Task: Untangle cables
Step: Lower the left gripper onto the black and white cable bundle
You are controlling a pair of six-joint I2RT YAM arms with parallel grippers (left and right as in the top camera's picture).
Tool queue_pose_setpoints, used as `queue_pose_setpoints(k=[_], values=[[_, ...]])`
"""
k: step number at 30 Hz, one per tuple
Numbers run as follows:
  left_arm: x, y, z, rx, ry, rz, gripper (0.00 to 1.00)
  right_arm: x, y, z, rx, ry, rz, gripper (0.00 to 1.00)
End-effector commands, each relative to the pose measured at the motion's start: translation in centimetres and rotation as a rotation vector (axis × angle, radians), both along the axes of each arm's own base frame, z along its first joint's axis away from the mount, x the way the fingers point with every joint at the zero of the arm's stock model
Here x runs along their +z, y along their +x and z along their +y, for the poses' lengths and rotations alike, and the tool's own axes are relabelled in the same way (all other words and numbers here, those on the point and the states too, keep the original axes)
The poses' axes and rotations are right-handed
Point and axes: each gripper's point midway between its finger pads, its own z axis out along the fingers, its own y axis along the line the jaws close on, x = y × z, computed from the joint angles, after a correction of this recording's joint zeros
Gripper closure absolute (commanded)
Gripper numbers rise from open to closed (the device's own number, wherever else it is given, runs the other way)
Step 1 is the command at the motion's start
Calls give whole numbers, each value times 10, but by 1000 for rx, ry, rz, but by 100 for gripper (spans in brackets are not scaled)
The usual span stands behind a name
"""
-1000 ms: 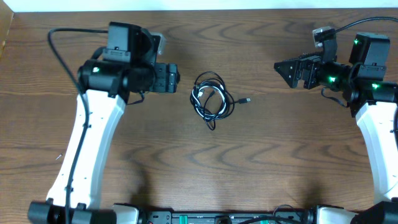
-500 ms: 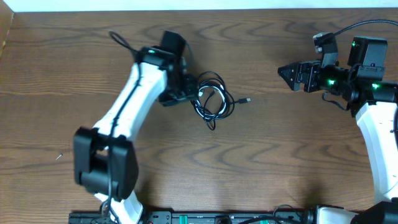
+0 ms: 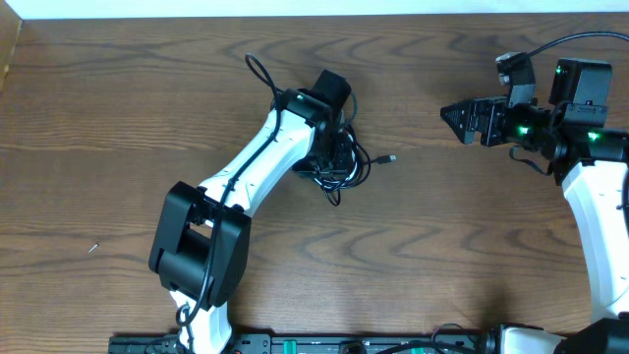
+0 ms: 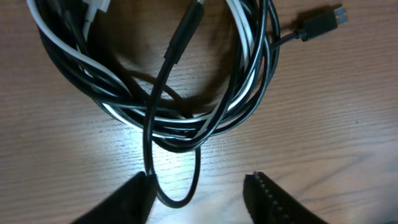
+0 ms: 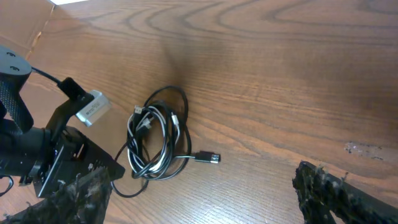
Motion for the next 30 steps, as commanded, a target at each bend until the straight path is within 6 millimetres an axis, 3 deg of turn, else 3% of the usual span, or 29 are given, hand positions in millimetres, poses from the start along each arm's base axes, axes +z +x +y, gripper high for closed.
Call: queue_pose_setpoints(k=[1, 7, 16, 22, 30], values=[[-4, -2, -2, -39, 11, -2, 59, 8, 2, 2, 10, -6, -22, 9], [-5, -4, -4, -77, 21, -15, 62, 8, 2, 2, 10, -5, -18, 9], [-16, 13, 35, -51, 251, -115, 62, 3, 2, -2, -10, -27, -7, 7], [-21, 22, 30, -66, 232, -159, 61, 1, 1, -3, -12, -29, 1, 7], [-39, 18, 22, -82, 194, -112, 65, 0, 1, -5, -24, -42, 4, 7]])
